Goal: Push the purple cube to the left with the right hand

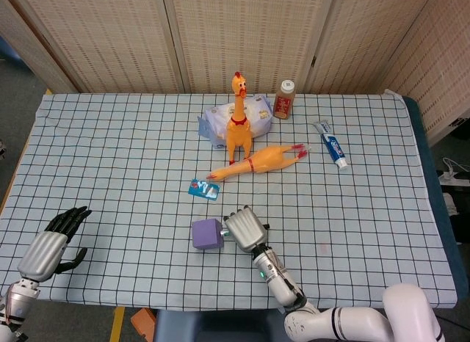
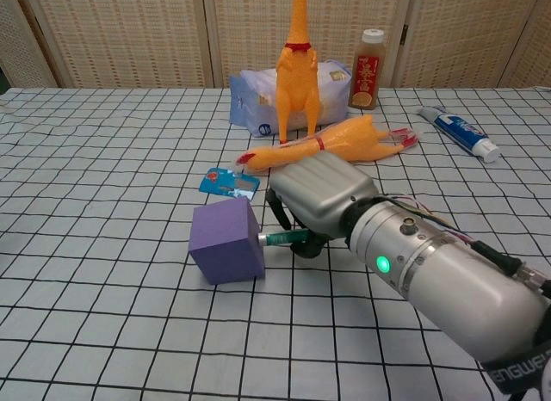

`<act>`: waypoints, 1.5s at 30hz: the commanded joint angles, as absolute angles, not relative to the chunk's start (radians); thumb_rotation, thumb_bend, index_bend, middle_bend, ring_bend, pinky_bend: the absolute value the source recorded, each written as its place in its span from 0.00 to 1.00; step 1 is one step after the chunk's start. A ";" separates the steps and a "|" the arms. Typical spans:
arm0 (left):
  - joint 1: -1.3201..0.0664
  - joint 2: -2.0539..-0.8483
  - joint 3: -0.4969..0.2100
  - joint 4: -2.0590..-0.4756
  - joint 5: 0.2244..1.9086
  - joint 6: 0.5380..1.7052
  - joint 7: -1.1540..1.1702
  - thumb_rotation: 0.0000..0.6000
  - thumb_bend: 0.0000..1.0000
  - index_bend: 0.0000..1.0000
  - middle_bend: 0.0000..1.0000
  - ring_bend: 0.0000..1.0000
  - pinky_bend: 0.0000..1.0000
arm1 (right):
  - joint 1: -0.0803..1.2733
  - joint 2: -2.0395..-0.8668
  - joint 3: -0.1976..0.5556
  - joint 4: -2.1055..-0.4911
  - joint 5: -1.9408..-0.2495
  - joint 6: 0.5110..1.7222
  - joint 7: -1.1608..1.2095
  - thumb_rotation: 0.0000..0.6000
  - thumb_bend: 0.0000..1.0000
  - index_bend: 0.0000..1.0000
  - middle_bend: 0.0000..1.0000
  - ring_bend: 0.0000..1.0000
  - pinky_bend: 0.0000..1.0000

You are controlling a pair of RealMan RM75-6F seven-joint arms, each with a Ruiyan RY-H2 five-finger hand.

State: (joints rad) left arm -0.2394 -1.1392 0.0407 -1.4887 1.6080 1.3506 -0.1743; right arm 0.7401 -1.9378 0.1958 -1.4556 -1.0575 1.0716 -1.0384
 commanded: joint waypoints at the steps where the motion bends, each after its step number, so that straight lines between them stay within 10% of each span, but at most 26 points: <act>1: -0.240 -1.138 0.042 -1.488 1.610 1.351 -0.178 1.00 0.44 0.00 0.00 0.00 0.12 | 0.755 -1.956 0.204 -1.449 -1.040 1.071 -1.049 1.00 0.34 1.00 0.78 0.58 0.57; 45: -0.234 -1.117 0.045 -1.477 1.623 1.375 -0.240 1.00 0.44 0.00 0.00 0.00 0.12 | 1.005 -2.265 0.328 -1.173 -0.908 1.050 -1.072 1.00 0.34 1.00 0.78 0.59 0.57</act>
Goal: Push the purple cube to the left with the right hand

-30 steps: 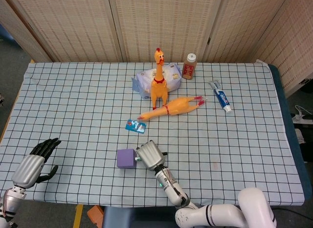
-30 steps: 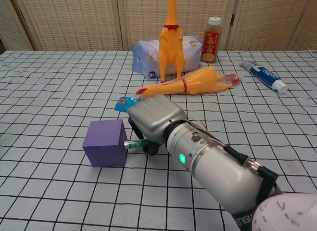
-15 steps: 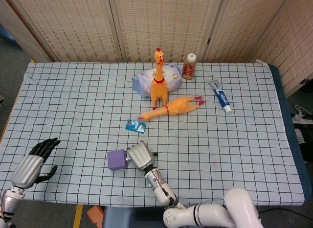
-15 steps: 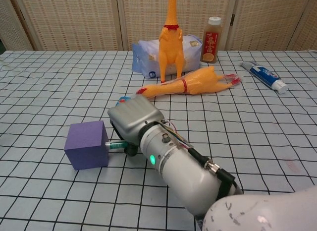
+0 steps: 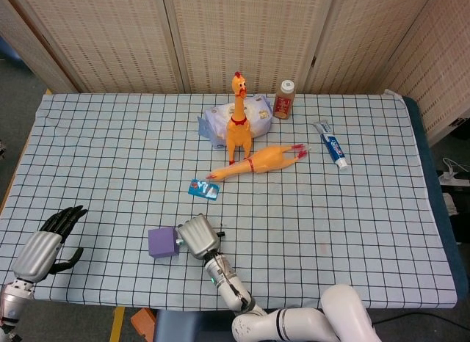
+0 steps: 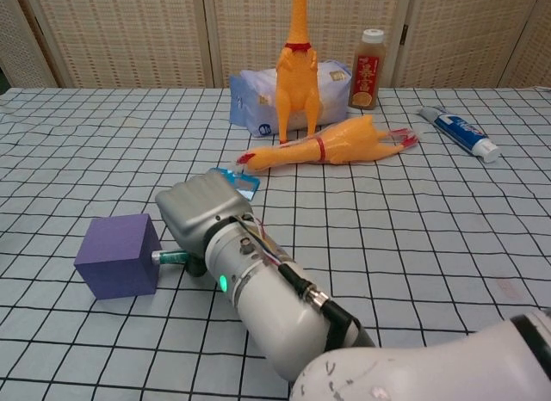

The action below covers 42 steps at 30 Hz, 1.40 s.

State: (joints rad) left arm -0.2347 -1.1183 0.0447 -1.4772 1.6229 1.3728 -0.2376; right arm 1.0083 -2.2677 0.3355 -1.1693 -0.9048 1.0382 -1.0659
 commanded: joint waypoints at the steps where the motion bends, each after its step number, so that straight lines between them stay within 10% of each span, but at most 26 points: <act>1: -0.233 -1.117 0.044 -1.476 1.624 1.377 -0.240 1.00 0.44 0.00 0.00 0.00 0.12 | 0.999 -2.257 0.322 -1.183 -0.911 1.059 -1.073 1.00 0.34 1.00 0.78 0.59 0.57; 20: -0.227 -1.130 0.047 -1.493 1.628 1.380 -0.173 1.00 0.44 0.00 0.00 0.00 0.12 | 0.695 -1.767 0.046 -1.577 -1.039 1.293 -0.994 1.00 0.33 0.94 0.78 0.58 0.57; 24: -0.235 -1.144 0.046 -1.500 1.617 1.354 -0.130 1.00 0.44 0.00 0.00 0.00 0.12 | 0.610 -1.700 -0.038 -1.463 -1.097 1.253 -0.769 1.00 0.33 0.77 0.66 0.54 0.57; 31: -0.241 -1.150 0.040 -1.501 1.601 1.337 -0.113 1.00 0.44 0.00 0.00 0.00 0.12 | 0.588 -1.659 -0.056 -1.410 -1.142 1.128 -0.565 1.00 0.25 0.01 0.14 0.16 0.43; 42: -0.234 -1.153 0.033 -1.502 1.594 1.352 -0.096 1.00 0.44 0.00 0.00 0.00 0.14 | 0.395 -1.343 -0.174 -1.681 -1.432 1.436 -0.392 1.00 0.16 0.00 0.00 0.04 0.30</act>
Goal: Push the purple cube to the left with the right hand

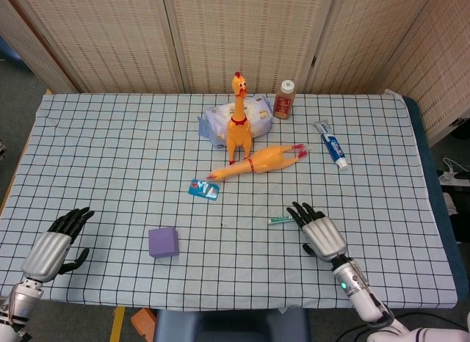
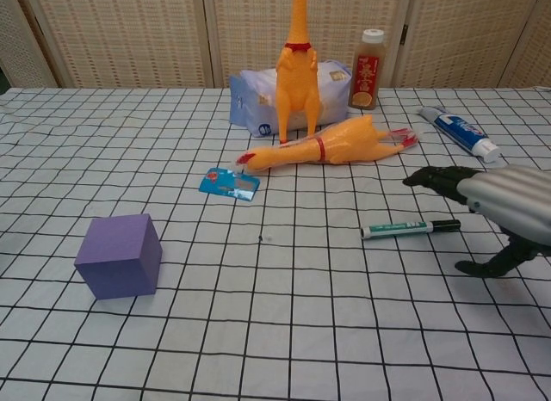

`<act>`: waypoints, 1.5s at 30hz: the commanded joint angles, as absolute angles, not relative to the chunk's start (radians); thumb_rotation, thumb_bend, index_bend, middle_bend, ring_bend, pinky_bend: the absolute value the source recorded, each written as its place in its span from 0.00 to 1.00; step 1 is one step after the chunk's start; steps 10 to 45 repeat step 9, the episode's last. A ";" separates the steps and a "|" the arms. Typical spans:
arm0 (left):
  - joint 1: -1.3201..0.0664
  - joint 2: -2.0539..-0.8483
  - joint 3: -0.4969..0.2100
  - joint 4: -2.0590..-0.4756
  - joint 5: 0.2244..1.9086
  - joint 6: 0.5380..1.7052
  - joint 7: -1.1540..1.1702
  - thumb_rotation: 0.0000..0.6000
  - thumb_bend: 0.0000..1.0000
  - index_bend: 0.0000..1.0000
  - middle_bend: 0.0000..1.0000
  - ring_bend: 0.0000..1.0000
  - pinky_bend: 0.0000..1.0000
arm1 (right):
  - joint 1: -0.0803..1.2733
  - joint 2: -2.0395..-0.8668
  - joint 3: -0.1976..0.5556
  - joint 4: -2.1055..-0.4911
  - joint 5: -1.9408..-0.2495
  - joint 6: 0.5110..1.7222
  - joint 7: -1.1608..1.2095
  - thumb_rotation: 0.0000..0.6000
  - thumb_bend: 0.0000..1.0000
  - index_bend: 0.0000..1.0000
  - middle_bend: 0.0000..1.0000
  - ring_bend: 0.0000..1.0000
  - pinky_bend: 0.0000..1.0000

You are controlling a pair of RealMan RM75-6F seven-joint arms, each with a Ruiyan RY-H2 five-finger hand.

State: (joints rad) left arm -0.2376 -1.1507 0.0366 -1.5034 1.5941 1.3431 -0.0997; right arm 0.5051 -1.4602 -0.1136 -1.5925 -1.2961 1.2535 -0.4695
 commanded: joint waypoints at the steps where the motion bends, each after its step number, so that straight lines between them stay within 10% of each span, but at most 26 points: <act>1: -0.233 -1.155 0.032 -1.501 1.595 1.357 -0.093 1.00 0.44 0.00 0.00 0.00 0.14 | 0.366 -1.325 -0.184 -1.673 -1.460 1.485 -0.376 1.00 0.16 0.00 0.00 0.03 0.28; 8: -0.219 -1.186 0.021 -1.481 1.607 1.405 -0.048 1.00 0.44 0.00 0.00 0.00 0.07 | 0.176 -1.334 -0.170 -1.464 -1.528 1.743 -0.176 1.00 0.16 0.00 0.00 0.00 0.08; 45: -0.218 -1.192 0.020 -1.479 1.609 1.409 -0.038 1.00 0.44 0.00 0.00 0.00 0.06 | 0.171 -1.323 -0.172 -1.442 -1.534 1.734 -0.157 1.00 0.16 0.00 0.00 0.00 0.07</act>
